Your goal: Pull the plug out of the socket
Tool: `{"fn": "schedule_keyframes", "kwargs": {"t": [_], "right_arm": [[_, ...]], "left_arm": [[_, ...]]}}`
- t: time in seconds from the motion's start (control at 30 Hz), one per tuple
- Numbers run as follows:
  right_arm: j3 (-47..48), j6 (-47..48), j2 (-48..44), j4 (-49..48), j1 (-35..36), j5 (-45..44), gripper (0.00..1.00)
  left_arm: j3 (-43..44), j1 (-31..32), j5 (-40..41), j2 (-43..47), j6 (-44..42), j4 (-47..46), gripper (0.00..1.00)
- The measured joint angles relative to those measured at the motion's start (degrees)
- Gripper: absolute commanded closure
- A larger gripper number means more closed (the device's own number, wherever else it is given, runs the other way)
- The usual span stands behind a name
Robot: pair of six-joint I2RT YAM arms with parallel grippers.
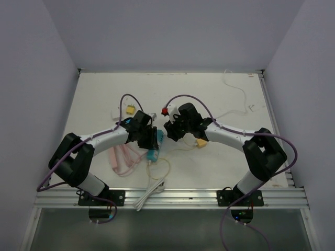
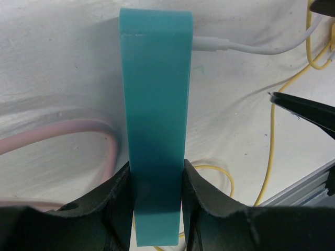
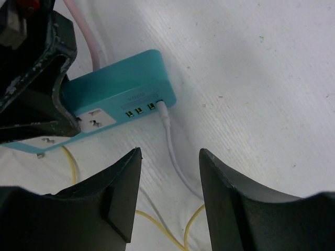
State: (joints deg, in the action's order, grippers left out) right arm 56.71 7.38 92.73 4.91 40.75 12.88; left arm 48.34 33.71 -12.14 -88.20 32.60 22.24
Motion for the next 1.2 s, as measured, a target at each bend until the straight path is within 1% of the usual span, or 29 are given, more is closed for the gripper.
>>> {"fn": "schedule_keyframes", "kwargs": {"t": [0.2, 0.3, 0.37, 0.4, 0.63, 0.97, 1.03, 1.07, 1.17, 1.2], "right_arm": [[1.75, 0.61, 4.61, -0.17, 0.0, 1.66, 0.49], [2.25, 0.72, 6.45, -0.26, 0.02, 1.9, 0.51], [2.34, 0.85, 7.48, -0.33, 0.0, 1.97, 0.54], [2.43, 0.85, 7.98, -0.33, 0.0, 2.12, 0.58], [2.75, 1.09, 9.66, -0.33, 0.13, 3.17, 0.67], [3.76, 1.25, 10.16, -0.22, 0.5, 3.61, 0.68], [4.0, 1.27, 10.4, -0.15, 0.5, 3.67, 0.73], [4.15, 1.29, 10.62, -0.07, 0.5, 3.91, 0.8], [4.46, 1.46, 11.06, 0.24, 0.66, 4.85, 0.93], [4.46, 1.7, 11.06, 0.28, 0.66, 4.9, 1.0]], "left_arm": [[-0.35, 0.0, -2.95, 0.0, -0.94, 0.02, 1.0], [-0.37, 0.0, -4.09, 0.0, -1.01, 0.04, 1.0], [-0.37, 0.0, -4.94, 0.0, -1.27, 0.04, 1.0], [-0.37, 0.0, -5.38, 0.0, -1.36, 0.04, 1.0], [-0.37, 0.04, -6.73, -0.02, -1.79, 0.11, 1.0], [-0.37, 0.04, -7.63, -0.11, -1.79, -0.04, 1.0], [-0.37, 0.02, -7.72, -0.24, -1.77, -0.11, 1.0], [-0.37, 0.02, -7.72, -0.31, -1.75, -0.15, 1.0], [-0.37, -0.07, -7.63, -0.57, -1.75, -0.26, 1.0], [-0.37, -0.13, -7.63, -0.63, -1.79, -0.26, 1.0]]}}
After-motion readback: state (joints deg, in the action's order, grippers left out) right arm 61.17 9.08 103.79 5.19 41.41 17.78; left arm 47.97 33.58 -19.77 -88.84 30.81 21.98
